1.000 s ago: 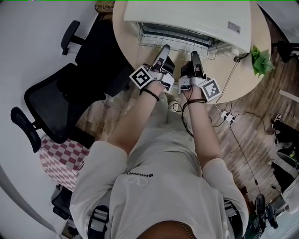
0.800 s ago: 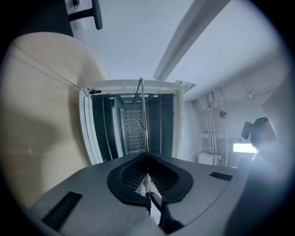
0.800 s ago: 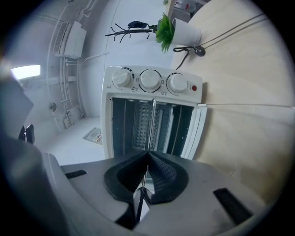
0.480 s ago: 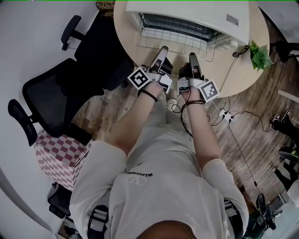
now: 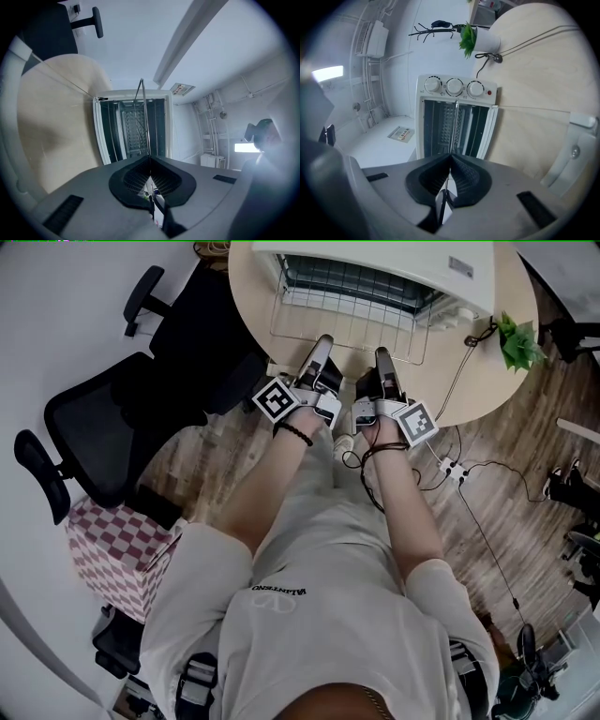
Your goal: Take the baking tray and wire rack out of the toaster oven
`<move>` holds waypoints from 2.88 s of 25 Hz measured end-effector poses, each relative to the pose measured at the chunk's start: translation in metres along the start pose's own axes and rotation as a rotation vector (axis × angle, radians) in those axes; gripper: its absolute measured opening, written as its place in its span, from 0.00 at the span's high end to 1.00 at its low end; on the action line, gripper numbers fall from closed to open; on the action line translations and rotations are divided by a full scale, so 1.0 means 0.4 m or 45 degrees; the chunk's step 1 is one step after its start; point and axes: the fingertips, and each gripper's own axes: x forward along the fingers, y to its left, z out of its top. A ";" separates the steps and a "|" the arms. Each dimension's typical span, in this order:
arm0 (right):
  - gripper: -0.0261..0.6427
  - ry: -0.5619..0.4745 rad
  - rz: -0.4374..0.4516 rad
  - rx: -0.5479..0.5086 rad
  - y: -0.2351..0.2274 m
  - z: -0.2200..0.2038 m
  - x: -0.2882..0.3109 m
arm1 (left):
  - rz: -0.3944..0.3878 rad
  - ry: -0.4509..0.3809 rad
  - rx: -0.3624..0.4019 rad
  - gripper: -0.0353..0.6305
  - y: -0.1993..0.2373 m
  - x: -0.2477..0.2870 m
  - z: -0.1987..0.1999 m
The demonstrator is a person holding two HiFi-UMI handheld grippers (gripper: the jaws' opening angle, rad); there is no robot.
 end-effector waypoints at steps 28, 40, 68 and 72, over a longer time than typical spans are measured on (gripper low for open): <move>0.94 0.104 0.068 -0.040 0.061 -0.072 -0.169 | -0.039 -0.014 0.069 0.94 -0.095 -0.169 -0.072; 0.94 0.165 0.151 -0.071 0.168 -0.087 -0.237 | -0.107 0.026 0.126 0.94 -0.223 -0.199 -0.088; 0.94 0.071 0.281 -0.225 0.415 0.088 -0.042 | -0.198 0.016 0.127 0.94 -0.415 0.102 -0.005; 0.94 0.063 0.259 -0.233 0.421 0.114 0.018 | -0.188 0.021 0.112 0.94 -0.406 0.165 0.021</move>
